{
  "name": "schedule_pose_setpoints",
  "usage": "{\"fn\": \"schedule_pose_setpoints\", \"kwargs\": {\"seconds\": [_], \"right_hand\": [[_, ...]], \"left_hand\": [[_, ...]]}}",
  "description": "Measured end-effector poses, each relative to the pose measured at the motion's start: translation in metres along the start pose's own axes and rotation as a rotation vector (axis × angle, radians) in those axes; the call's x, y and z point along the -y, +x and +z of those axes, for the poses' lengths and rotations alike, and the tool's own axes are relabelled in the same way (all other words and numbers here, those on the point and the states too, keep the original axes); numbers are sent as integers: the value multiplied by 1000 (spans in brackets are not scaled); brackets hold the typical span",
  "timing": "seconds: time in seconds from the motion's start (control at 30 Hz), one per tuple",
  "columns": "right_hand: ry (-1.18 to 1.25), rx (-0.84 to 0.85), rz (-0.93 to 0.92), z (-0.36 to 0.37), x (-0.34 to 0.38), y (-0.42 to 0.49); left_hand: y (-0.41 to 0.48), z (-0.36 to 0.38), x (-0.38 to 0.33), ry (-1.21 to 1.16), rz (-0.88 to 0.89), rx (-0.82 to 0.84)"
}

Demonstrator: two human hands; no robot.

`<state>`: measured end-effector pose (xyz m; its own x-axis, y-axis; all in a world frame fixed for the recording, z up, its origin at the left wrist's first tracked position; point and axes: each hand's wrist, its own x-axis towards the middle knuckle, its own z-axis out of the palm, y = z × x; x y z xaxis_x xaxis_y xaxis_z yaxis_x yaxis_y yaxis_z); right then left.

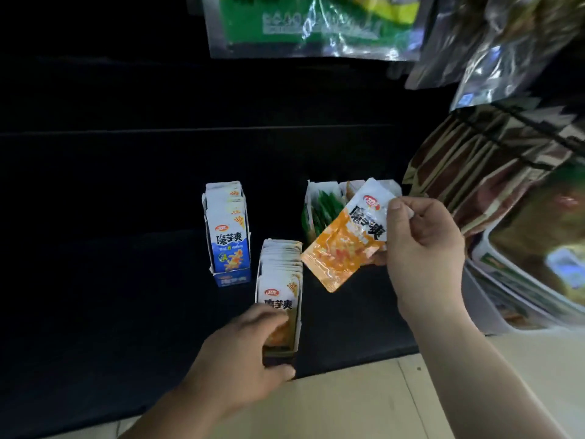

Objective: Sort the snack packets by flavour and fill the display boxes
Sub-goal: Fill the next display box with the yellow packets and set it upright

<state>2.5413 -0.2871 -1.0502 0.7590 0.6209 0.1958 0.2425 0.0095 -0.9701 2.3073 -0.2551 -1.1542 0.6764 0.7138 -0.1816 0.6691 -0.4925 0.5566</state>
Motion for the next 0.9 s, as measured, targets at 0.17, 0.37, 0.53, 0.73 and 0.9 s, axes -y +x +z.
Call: {"fn": "schedule_pose_setpoints", "kwargs": {"seconds": [0.17,0.37,0.53,0.73,0.9], "right_hand": [[-25,84,244,-5,-33,-26],[64,45,409,9,-62,-25],[83,12,367,13,-72,-15],[-5,112,307,13,-80,-19],[1,136,380,14,-91,-25]], "left_hand": [[3,13,0,181,18,-20],[45,22,14,97,50,-158],[97,13,21,-16,-1,-275],[104,3,22,-79,-4,-457],[79,28,24,-281,67,-193]]}}
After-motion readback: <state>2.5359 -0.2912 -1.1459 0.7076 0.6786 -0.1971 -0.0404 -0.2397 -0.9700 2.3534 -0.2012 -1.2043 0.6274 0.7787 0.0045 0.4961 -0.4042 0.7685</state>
